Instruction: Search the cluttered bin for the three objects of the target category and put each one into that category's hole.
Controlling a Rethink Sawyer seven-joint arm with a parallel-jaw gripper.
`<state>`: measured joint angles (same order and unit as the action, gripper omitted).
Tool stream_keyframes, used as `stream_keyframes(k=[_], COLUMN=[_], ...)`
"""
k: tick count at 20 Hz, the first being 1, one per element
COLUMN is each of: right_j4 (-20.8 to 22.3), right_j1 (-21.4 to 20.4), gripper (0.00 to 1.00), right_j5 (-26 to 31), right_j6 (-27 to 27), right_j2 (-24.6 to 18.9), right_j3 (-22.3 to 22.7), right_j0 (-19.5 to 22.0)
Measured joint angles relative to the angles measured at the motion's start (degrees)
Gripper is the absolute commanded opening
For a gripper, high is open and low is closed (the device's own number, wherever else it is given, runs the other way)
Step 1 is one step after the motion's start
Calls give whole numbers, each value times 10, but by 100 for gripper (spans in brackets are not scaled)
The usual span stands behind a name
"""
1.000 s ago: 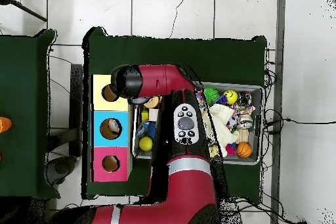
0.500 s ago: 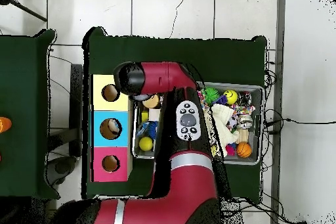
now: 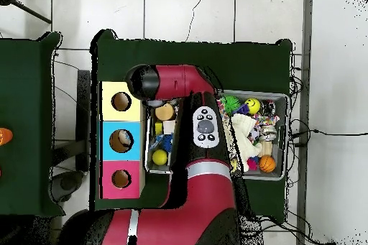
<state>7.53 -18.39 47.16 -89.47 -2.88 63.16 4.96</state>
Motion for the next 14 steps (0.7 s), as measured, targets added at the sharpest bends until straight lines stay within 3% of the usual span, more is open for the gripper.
stream_keyframes(k=[14], right_j4=[0], right_j1=[-11], gripper=[100], right_j5=[0], right_j6=[0], right_j2=[0], right_j3=[15], right_j0=[-1])
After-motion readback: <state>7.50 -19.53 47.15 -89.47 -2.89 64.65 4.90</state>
